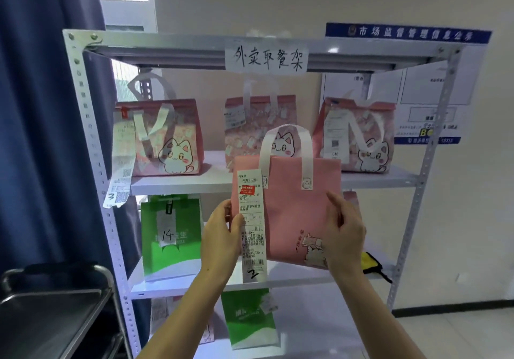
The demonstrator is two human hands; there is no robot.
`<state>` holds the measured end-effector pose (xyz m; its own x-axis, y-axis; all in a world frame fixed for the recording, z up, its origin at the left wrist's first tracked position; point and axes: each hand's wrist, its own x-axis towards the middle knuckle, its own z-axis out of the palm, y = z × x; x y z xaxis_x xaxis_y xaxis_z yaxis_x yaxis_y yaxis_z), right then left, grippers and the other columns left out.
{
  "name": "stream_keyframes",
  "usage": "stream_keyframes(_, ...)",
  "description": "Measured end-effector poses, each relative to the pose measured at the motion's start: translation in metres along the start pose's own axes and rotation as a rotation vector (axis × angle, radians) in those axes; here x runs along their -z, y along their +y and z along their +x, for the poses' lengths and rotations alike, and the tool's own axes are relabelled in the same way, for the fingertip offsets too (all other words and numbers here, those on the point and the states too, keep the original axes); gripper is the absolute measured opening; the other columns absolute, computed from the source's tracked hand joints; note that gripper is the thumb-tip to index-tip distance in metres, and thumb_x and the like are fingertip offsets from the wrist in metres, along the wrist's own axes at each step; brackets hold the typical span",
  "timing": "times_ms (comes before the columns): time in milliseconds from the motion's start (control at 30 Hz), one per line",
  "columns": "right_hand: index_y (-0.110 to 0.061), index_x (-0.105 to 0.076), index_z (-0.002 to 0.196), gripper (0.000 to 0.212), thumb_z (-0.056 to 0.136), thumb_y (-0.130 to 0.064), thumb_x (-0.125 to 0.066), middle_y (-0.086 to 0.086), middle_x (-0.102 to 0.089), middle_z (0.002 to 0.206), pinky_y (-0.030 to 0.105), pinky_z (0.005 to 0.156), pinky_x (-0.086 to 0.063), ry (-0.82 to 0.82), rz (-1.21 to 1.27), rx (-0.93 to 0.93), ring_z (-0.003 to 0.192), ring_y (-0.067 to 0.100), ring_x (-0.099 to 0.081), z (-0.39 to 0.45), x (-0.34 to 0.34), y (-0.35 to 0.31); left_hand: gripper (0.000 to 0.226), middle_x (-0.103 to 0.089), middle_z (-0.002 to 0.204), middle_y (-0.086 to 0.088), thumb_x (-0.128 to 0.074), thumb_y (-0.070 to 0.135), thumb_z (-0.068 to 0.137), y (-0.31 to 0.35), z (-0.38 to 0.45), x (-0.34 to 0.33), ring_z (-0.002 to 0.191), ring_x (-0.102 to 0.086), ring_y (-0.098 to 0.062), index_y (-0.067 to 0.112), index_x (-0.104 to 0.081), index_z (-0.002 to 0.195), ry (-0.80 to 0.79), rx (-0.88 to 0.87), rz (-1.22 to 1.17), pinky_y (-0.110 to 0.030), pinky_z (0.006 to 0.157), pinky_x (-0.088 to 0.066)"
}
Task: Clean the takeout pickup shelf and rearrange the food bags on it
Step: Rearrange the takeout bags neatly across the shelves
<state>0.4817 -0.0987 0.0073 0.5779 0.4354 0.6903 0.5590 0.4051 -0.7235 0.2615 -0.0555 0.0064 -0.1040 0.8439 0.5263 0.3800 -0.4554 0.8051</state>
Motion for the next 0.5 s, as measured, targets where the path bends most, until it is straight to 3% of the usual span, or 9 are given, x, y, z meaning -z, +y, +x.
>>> stream_keyframes(67,-0.022,-0.071,0.126,0.029,0.106,-0.011,-0.054,-0.009,-0.064,0.105,0.037,0.092,-0.054,0.002,0.050,-0.024,0.100,0.010,-0.061,0.017,0.004,0.002,0.023,-0.069,0.112,0.017,-0.059,0.023,0.101,0.009,0.008,-0.010,0.098,-0.066,0.000,0.036,-0.060,0.121,-0.015,-0.002,-0.009,-0.033,0.081,-0.060)
stream_keyframes(233,-0.024,-0.070,0.127,0.029,0.107,-0.013,-0.053,-0.008,-0.066,0.116,0.034,0.103,-0.050,0.010,0.094,-0.079,0.111,0.010,-0.059,0.056,0.012,0.004,0.022,-0.070,0.113,0.015,-0.058,0.028,0.101,0.030,0.032,-0.037,0.097,-0.069,-0.006,0.036,-0.059,0.121,-0.034,-0.021,-0.005,-0.041,0.080,-0.063)
stream_keyframes(500,-0.027,-0.072,0.125,0.029,0.106,-0.015,-0.054,-0.010,-0.069,0.120,0.045,0.103,-0.054,0.024,0.168,-0.099,0.115,0.011,-0.064,0.102,0.027,0.010,0.025,-0.070,0.112,0.015,-0.059,0.031,0.102,0.060,0.060,-0.054,0.100,-0.066,-0.001,0.027,-0.062,0.126,-0.016,-0.102,-0.009,-0.029,0.085,-0.056)
